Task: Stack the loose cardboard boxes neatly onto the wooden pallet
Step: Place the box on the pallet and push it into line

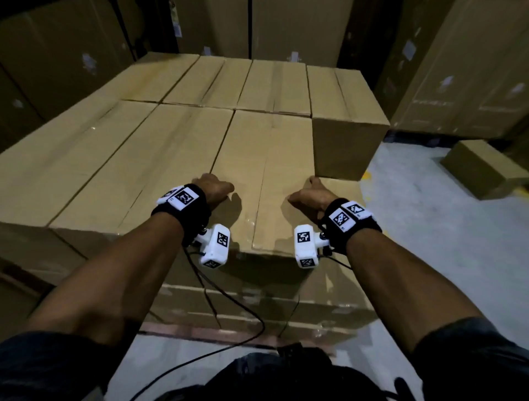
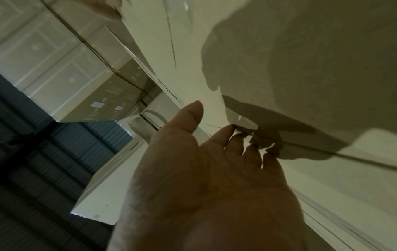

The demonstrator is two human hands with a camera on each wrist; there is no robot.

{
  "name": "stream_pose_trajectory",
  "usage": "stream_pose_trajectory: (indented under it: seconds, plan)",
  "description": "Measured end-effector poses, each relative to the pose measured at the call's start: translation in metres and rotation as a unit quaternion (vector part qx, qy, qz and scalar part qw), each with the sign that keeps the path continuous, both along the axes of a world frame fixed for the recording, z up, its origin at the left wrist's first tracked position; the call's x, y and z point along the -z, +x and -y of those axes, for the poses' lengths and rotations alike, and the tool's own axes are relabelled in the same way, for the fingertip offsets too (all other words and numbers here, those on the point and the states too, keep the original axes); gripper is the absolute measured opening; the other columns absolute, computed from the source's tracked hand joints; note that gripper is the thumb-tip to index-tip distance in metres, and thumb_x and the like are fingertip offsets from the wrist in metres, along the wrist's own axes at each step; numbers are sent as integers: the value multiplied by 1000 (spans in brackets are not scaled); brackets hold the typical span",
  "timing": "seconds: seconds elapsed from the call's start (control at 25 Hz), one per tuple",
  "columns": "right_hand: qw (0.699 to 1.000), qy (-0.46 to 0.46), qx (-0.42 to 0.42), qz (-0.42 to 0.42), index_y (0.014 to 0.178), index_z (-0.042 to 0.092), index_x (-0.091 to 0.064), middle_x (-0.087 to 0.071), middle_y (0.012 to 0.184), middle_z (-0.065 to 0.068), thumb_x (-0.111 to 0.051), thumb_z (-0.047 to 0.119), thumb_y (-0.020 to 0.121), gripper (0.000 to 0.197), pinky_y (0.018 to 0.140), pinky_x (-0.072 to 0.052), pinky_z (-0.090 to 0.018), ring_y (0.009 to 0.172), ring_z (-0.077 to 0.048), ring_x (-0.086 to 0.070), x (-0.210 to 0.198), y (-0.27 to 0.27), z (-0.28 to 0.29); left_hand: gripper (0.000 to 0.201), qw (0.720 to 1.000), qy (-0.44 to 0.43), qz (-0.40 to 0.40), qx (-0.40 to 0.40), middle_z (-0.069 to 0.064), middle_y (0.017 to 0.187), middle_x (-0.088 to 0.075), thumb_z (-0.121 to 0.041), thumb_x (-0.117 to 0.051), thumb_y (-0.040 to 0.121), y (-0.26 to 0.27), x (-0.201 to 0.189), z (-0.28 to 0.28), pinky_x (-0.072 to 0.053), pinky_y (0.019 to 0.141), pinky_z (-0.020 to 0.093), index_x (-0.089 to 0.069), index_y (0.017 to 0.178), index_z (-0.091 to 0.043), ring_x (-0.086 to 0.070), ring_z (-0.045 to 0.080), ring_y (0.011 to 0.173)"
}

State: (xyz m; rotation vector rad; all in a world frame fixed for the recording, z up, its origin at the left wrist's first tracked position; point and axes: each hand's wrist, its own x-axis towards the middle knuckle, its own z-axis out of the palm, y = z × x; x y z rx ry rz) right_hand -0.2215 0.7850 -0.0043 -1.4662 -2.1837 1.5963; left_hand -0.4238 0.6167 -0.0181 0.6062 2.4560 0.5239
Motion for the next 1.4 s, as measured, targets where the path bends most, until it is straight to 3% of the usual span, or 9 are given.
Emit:
stream_pose_trajectory:
  seconds: [0.12,0.24,0.32,0.4,0.48,0.6,0.68,0.76,1.4]
  plan:
    - [1000,21,-13,9,160,19,-11,-31,159,-12,-73,18,91,93,101,-45,-35,137,-34,-42,7,22,28,41,999,27,-2,29,17,104,-65,-40,-59,83,32,-18,32,-51,82,37,-65,105,-5,-61,36,93]
    - [993,98,-45,44,159,18,-18,-32,159,-11,-74,31,89,91,110,-40,-36,139,-33,-39,16,43,51,24,996,29,-30,73,15,107,-63,-24,-53,89,46,-16,62,-47,73,34,-64,101,-6,-59,32,89]
    - [990,114,-56,59,159,20,-20,-29,161,-11,-76,42,85,96,115,-37,-40,142,-34,-36,20,54,65,22,992,31,-61,107,15,109,-64,-20,-51,88,55,-14,79,-49,77,37,-64,100,-6,-60,33,92]
    - [988,120,-68,66,159,25,-20,-24,162,-10,-80,51,79,103,114,-37,-46,143,-36,-33,24,65,78,24,985,31,-105,137,15,115,-59,-20,-51,89,61,-11,93,-48,89,42,-60,105,-5,-56,36,105]
    - [989,109,-73,73,158,34,-18,-15,163,-7,-85,51,73,110,102,-47,-56,142,-40,-30,29,74,88,28,968,17,-146,204,14,124,-49,-24,-55,90,64,-7,104,-43,96,46,-52,111,-7,-46,35,115]
    - [982,141,-83,92,157,40,-18,-12,161,-8,-89,39,72,111,90,-55,-58,139,-43,-33,37,84,99,60,936,-15,-217,276,14,143,-39,-37,-62,85,57,6,116,-35,105,49,-41,133,-8,-36,35,129]
    - [980,168,-62,82,156,41,-22,-18,158,-9,-90,32,72,108,92,-55,-58,137,-42,-37,46,84,99,91,923,-68,-236,296,12,164,-11,-46,-62,87,57,15,122,-18,120,47,-14,155,-9,-13,33,149]
    - [981,180,-44,62,155,40,-27,-27,153,-9,-92,29,69,108,97,-53,-58,135,-41,-40,50,81,99,104,909,-109,-259,308,8,166,10,-51,-62,90,57,20,125,-5,123,42,7,157,-12,4,29,153]
    - [976,204,-37,63,154,35,-32,-34,150,-7,-91,31,68,104,94,-55,-54,134,-37,-43,56,79,88,99,916,-42,-276,289,7,166,-1,-46,-68,88,63,23,129,-8,124,41,-5,158,-14,-2,27,153]
